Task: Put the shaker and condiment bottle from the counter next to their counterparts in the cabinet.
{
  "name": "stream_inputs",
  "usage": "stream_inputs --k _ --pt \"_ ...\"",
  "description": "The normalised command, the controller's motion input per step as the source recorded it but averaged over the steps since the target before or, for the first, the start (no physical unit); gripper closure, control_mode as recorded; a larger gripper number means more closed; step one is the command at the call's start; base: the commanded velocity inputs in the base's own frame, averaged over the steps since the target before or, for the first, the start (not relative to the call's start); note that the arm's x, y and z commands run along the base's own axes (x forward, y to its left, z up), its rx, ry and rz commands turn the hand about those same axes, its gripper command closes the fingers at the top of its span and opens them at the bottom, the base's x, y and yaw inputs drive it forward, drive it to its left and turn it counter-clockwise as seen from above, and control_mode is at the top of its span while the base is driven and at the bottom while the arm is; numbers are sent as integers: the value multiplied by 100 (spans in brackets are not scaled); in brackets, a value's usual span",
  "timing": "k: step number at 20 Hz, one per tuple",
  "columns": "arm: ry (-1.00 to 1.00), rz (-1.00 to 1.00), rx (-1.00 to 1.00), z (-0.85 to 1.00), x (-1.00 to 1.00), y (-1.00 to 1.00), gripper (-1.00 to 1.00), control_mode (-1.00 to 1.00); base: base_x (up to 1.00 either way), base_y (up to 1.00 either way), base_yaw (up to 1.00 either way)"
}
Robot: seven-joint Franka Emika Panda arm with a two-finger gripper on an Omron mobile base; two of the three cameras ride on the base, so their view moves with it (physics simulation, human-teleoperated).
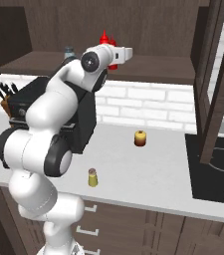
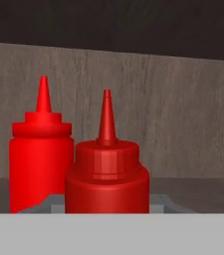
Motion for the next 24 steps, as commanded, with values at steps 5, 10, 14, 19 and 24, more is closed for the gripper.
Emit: stream_inputs --k 5,10,14,19,24 --pt "0 1 0 -5 4 -2 -100 -100 0 0 0" --pt "0 0 6 0 3 -32 -100 -100 0 0 0" --pt "0 1 1 -3 0 -20 -100 -100 0 0 0" --pt "0 4 0 -5 0 -5 -100 -100 0 0 0" --pt "-1 10 0 -5 0 0 -100 -100 0 0 0"
